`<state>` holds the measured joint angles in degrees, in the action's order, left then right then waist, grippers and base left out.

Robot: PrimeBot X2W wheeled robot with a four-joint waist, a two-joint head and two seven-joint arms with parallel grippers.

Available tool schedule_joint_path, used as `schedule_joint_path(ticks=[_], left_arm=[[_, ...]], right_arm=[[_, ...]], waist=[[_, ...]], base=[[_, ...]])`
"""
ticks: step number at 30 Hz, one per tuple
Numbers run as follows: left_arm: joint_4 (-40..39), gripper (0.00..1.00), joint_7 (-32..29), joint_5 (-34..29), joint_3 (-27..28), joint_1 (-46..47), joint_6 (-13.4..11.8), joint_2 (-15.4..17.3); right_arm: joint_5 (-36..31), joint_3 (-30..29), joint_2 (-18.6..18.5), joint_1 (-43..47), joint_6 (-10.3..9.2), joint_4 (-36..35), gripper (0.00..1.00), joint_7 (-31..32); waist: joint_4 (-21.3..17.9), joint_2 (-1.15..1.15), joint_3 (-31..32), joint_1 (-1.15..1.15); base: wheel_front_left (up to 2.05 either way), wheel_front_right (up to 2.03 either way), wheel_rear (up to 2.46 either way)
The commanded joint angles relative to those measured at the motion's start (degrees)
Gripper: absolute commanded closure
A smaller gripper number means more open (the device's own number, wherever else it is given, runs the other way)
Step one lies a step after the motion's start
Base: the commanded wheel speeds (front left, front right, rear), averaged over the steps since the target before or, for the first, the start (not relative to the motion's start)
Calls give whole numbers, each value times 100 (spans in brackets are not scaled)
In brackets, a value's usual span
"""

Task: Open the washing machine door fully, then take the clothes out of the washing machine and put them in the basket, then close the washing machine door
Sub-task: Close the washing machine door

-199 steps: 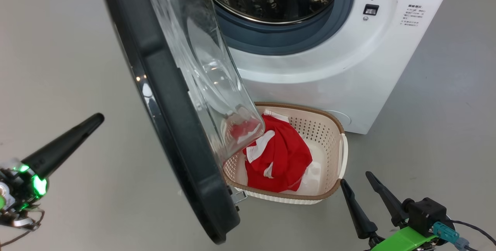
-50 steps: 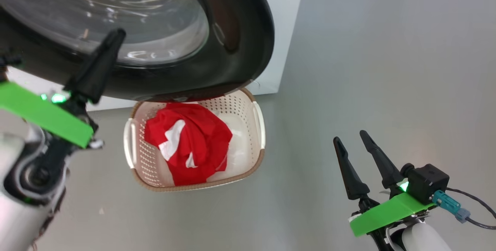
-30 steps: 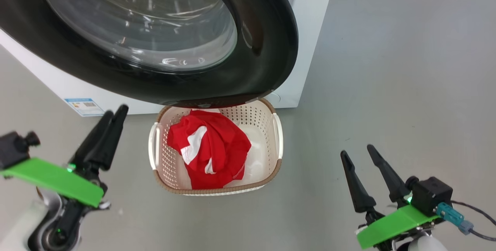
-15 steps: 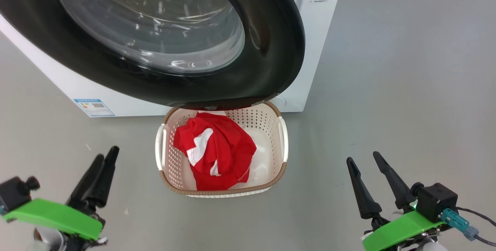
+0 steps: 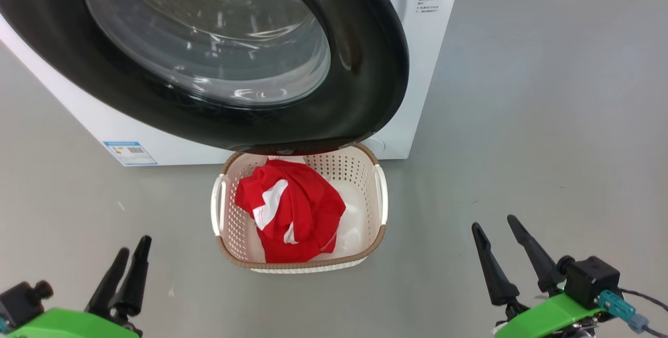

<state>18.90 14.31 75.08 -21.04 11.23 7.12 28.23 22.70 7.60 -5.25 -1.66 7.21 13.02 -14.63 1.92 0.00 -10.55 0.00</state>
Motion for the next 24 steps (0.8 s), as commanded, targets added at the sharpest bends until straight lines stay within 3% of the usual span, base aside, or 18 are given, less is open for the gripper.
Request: schedule_joint_path(ticks=[1,13,24], left_arm=[[-21,0,68,-172,339,-13,36,138],[206,0,69,-1489,1077,-477,36,-472],[30,0,69,-3142,1685,-805,36,-1019]], right_arm=[[-73,90,-72,77,28,-133,0,-37],[-52,35,-110,229,28,-148,0,-37],[-56,-12,-110,285,28,-166,0,-37]], waist=[[-17,0,26,0],[-61,0,122,0],[-48,0,191,0]], base=[[0,0,0],[0,0,0],[0,0,0]])
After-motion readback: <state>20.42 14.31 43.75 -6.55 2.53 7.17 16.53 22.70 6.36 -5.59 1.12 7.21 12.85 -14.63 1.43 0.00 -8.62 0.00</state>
